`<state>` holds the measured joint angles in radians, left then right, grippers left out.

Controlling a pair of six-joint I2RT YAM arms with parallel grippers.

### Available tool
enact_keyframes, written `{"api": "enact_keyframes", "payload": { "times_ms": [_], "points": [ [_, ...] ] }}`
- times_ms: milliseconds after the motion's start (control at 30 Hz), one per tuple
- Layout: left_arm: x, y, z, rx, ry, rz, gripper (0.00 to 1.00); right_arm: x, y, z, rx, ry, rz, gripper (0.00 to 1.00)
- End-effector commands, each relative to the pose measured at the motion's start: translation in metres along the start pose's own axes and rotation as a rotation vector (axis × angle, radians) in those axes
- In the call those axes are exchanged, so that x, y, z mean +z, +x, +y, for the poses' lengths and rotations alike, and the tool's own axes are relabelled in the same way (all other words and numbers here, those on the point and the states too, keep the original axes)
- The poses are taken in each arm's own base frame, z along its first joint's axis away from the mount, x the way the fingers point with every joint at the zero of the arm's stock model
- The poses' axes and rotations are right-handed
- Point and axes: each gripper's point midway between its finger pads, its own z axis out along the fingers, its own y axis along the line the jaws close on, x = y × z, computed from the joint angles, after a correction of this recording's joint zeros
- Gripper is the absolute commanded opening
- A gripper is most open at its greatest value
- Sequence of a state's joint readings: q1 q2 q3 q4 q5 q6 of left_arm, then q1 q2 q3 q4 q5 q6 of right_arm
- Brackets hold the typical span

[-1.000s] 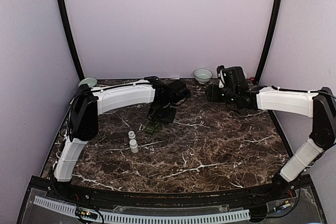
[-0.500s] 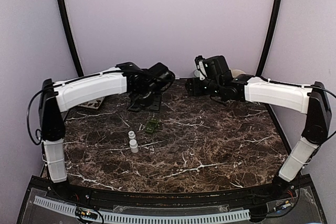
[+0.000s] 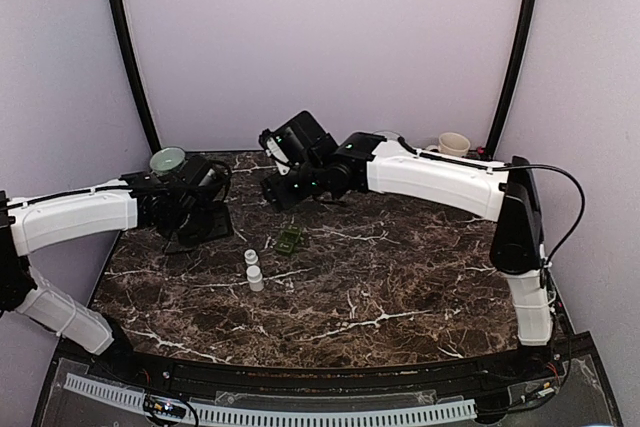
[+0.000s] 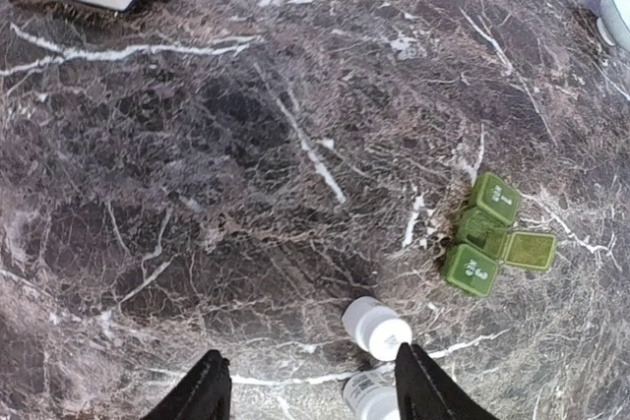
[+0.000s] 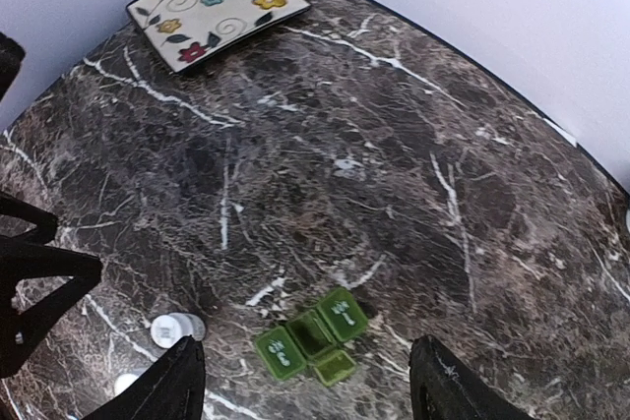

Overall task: Sort the pills into containers
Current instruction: Adjust the pill bottle at the center of the board.

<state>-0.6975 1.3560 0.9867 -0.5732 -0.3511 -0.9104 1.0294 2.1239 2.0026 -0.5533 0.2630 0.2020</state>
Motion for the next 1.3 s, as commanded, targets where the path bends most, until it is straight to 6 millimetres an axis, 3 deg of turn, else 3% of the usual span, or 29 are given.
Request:
{"api": "enact_keyframes", "payload": {
  "times_ms": [0,100,233,433,567,800,1267],
  "points": [
    [-0.005,-0.003,0.001,-0.166,0.118,-0.014,0.55,0.012,0.025,0.044,-0.082,-0.069,0.125,0.70],
    [-0.001,0.006,0.020,-0.210,0.107,-0.004,0.48,0.018,0.026,0.066,-0.083,-0.118,0.144,0.70],
    [0.002,0.013,0.043,-0.262,0.088,0.002,0.46,0.022,0.031,0.090,-0.066,-0.190,0.174,0.69],
    [0.008,0.026,0.053,-0.293,0.101,0.021,0.43,0.029,0.051,0.105,-0.031,-0.242,0.239,0.66],
    [0.014,0.032,0.051,-0.300,0.120,0.038,0.33,0.035,0.064,0.109,-0.021,-0.255,0.284,0.65],
    [0.028,0.042,0.043,-0.288,0.138,0.083,0.32,0.049,0.082,0.113,-0.008,-0.265,0.335,0.63],
    [0.056,0.047,0.023,-0.291,0.215,0.146,0.32,0.069,0.093,0.104,0.009,-0.252,0.356,0.61]
  ]
}}
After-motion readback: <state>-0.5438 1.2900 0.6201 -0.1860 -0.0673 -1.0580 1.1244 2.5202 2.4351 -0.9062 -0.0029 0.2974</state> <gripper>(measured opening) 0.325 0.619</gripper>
